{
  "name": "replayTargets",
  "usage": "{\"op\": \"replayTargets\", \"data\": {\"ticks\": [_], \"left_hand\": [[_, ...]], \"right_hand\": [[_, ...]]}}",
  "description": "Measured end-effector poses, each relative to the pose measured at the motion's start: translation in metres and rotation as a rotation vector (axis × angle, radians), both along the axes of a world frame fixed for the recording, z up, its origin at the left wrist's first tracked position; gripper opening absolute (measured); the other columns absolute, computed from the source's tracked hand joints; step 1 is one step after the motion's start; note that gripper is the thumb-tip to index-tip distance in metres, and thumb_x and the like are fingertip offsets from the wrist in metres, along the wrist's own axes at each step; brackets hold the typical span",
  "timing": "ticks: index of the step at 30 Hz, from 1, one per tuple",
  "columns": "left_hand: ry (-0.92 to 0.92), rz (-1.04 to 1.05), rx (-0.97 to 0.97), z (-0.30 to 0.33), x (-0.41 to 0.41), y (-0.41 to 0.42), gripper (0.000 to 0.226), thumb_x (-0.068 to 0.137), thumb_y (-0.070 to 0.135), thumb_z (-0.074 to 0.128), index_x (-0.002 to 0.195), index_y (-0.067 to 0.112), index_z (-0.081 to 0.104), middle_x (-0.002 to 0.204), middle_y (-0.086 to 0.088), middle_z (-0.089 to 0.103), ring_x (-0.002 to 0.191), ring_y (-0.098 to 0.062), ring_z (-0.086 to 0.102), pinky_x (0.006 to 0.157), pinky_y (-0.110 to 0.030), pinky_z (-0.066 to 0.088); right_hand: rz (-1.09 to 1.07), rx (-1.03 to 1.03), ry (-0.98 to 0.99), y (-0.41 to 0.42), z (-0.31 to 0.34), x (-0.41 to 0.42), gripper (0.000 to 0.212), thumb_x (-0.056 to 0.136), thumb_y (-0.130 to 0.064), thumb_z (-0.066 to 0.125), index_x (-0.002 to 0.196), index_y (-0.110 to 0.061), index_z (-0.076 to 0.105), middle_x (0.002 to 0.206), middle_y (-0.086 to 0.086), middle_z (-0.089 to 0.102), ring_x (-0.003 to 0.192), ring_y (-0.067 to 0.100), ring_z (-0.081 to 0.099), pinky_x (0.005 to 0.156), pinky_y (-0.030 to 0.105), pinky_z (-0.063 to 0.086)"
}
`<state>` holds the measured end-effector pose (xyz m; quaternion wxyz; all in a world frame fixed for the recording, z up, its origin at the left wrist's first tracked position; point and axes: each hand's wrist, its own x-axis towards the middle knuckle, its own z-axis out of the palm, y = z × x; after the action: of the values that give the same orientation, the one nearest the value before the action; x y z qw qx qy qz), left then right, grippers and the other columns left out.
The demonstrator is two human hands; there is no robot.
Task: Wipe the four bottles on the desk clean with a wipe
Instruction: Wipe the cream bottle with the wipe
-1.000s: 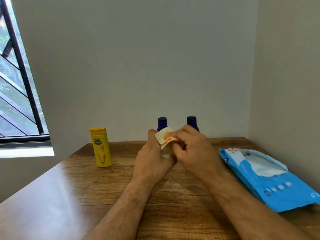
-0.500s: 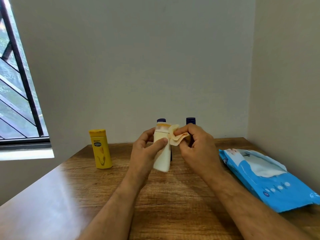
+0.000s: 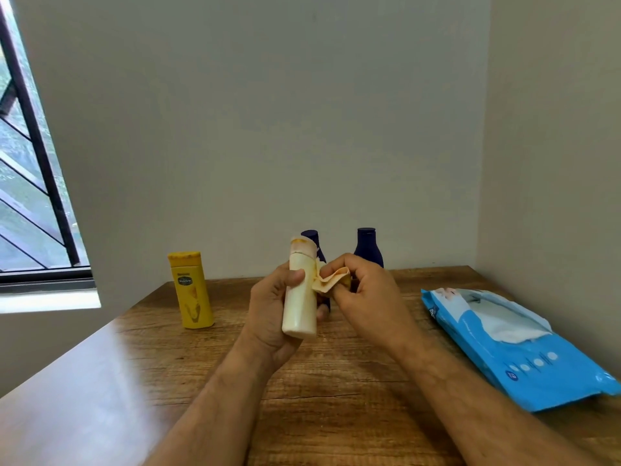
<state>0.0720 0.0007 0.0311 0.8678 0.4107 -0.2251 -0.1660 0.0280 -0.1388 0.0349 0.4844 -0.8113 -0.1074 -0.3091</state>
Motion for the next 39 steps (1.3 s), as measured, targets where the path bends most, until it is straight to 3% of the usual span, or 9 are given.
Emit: {"op": "replayTargets", "data": {"ticks": [7,11,16,19,22,25,29,32,39], "left_hand": [[0.069,0.180,-0.012,0.003,0.003,0.002,0.035,0.095,0.022,0.043,0.122,0.005,0.057,0.097,-0.017,0.074,0.083,-0.029,0.072,0.066,-0.040,0.060],[0.116,0.284,-0.089,0.005,0.007,0.002,0.024,0.099,0.025,0.043,0.115,0.012,0.055,0.092,-0.015,0.075,0.084,-0.026,0.071,0.067,-0.036,0.060],[0.247,0.399,-0.181,-0.001,0.024,0.002,0.048,0.098,0.027,0.054,0.142,0.012,0.043,0.125,-0.023,0.064,0.095,-0.031,0.070,0.059,-0.038,0.062],[0.254,0.432,-0.190,-0.007,0.028,-0.004,0.053,0.098,0.024,0.056,0.148,0.020,0.038,0.137,-0.026,0.055,0.103,-0.035,0.068,0.059,-0.038,0.059],[0.234,0.493,-0.180,-0.012,0.030,-0.009,0.047,0.101,0.018,0.053,0.145,0.017,0.039,0.133,-0.027,0.056,0.090,-0.031,0.069,0.055,-0.034,0.058],[0.311,0.531,-0.144,-0.011,0.033,-0.008,0.046,0.098,0.012,0.056,0.143,0.012,0.046,0.120,-0.026,0.062,0.071,-0.026,0.070,0.051,-0.032,0.056],[0.349,0.394,-0.105,-0.003,0.021,-0.008,0.034,0.100,0.016,0.053,0.130,0.001,0.055,0.084,-0.017,0.067,0.060,-0.024,0.070,0.048,-0.031,0.057],[0.303,0.256,-0.140,-0.001,0.013,-0.007,0.038,0.100,0.019,0.054,0.132,-0.002,0.054,0.089,-0.018,0.069,0.071,-0.026,0.072,0.054,-0.034,0.061],[0.271,0.276,-0.170,0.002,0.007,-0.009,0.035,0.101,0.014,0.055,0.131,-0.005,0.056,0.094,-0.020,0.072,0.073,-0.023,0.074,0.059,-0.031,0.063]], "right_hand": [[0.018,-0.043,0.003,0.001,0.002,-0.001,0.018,0.092,-0.019,0.067,0.088,-0.036,0.069,0.085,-0.018,0.067,0.072,-0.004,0.061,0.057,0.009,0.047],[0.029,-0.047,-0.027,0.002,0.003,-0.003,0.020,0.089,-0.016,0.070,0.084,-0.036,0.067,0.074,-0.015,0.068,0.068,0.005,0.063,0.055,0.012,0.050],[-0.009,-0.031,-0.122,0.010,0.001,-0.004,0.017,0.092,-0.020,0.069,0.093,-0.037,0.067,0.079,-0.018,0.067,0.062,0.005,0.059,0.052,0.012,0.046],[-0.025,-0.064,-0.164,0.014,0.000,-0.007,0.013,0.093,-0.018,0.066,0.101,-0.027,0.070,0.084,-0.017,0.066,0.069,-0.004,0.060,0.058,0.009,0.045],[-0.008,-0.144,-0.142,0.017,-0.001,-0.010,0.015,0.092,-0.019,0.067,0.104,-0.025,0.072,0.090,-0.019,0.065,0.076,-0.009,0.059,0.064,0.008,0.045],[0.043,-0.241,-0.102,0.022,-0.004,-0.009,0.015,0.090,-0.027,0.070,0.105,-0.028,0.074,0.095,-0.018,0.068,0.081,-0.001,0.063,0.071,0.015,0.052],[0.039,-0.293,-0.128,0.019,-0.002,-0.008,0.015,0.088,-0.026,0.071,0.102,-0.029,0.074,0.092,-0.017,0.070,0.076,0.003,0.063,0.066,0.015,0.051],[-0.004,-0.253,-0.171,0.012,0.001,-0.010,0.016,0.086,-0.020,0.073,0.100,-0.027,0.075,0.091,-0.019,0.070,0.074,0.000,0.063,0.062,0.010,0.047],[-0.115,-0.144,-0.215,0.010,0.002,-0.010,0.018,0.090,-0.014,0.067,0.102,-0.026,0.073,0.085,-0.020,0.064,0.067,0.000,0.060,0.055,0.010,0.043]]}}
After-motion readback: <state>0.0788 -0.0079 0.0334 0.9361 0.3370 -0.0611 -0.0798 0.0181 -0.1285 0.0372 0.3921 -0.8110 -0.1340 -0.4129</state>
